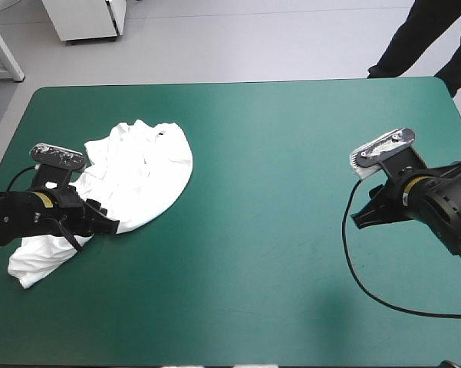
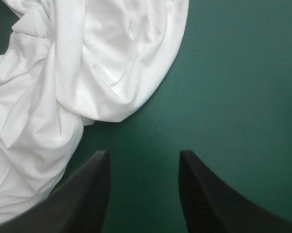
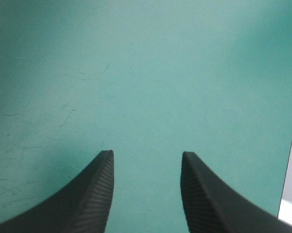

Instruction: Fold the cloth

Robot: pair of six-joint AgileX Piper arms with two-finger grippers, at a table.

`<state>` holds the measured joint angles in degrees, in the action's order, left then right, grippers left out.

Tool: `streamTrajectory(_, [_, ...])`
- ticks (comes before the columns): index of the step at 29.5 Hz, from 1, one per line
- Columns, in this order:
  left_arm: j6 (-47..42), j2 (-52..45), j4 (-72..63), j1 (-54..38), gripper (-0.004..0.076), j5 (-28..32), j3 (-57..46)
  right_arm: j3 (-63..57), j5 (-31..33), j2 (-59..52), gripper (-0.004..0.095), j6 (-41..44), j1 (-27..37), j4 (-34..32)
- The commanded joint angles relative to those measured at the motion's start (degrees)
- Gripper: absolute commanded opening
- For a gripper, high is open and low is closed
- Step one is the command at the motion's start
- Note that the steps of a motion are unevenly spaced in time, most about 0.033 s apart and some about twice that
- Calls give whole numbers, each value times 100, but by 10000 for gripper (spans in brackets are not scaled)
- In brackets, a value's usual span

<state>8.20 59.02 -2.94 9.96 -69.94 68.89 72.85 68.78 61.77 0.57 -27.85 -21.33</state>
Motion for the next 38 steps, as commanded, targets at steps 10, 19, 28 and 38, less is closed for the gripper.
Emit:
streamTrajectory(10, [14, -95, -43, 16, 336, 273, 184, 159, -246, -79, 415, 111, -5, -189])
streamTrajectory(19, [131, -95, -43, 16, 336, 400, 184, 159, -197, -79, 415, 550, -5, -562])
streamTrajectory(28, [-180, 405, 970, 16, 336, 580, 248, 159, -196, 201, 415, 696, 6, -720])
streamTrajectory(38, [-137, 2331, 1508, 6, 337, 555, 1418, 159, -265, 671, 414, 640, 6, -741])
